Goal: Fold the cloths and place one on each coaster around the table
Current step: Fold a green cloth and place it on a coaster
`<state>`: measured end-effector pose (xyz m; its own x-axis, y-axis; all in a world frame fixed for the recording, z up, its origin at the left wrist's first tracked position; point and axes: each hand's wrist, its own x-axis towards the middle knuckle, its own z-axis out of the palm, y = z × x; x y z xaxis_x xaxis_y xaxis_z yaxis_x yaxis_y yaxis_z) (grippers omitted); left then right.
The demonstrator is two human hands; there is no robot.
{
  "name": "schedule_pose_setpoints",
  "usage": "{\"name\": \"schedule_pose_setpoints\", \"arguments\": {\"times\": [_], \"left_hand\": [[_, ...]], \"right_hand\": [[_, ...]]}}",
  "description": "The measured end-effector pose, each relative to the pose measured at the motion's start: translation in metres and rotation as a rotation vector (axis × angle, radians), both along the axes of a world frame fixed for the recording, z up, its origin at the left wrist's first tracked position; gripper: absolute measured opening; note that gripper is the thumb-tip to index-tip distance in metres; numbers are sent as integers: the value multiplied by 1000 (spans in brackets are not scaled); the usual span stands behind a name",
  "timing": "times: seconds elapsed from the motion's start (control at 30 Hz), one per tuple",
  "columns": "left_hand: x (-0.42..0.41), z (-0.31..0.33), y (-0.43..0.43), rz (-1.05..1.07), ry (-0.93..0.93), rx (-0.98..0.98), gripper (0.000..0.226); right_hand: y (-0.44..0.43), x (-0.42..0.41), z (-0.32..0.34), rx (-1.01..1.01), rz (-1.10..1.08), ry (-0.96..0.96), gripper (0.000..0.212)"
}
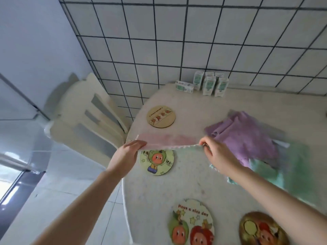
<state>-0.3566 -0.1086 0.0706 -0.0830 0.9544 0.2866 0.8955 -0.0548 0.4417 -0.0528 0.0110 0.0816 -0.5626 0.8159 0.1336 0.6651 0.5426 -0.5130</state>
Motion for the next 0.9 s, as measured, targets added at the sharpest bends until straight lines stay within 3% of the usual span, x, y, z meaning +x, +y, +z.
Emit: {"name": "schedule_pose_setpoints", "arguments": {"times": [0.2, 0.4, 0.57, 0.7, 0.9], "left_hand": [[23, -71, -80, -23, -42, -182, 52], [52, -104, -141, -61, -103, -260, 56], [67, -118, -184, 0, -206, -379, 45], [69, -118, -187, 173, -435, -511, 40], [47, -109, -144, 523, -795, -464, 41]], "right_hand": [[-61, 31, -57, -219, 72, -202, 34], [-117, 68, -87, -300, 115, -293, 32], [-142, 94, -103, -362, 98, -317, 38], [-141, 96, -101, -429, 73, -270, 32], [-100, 71, -90, -534, -214, 21, 21]]}}
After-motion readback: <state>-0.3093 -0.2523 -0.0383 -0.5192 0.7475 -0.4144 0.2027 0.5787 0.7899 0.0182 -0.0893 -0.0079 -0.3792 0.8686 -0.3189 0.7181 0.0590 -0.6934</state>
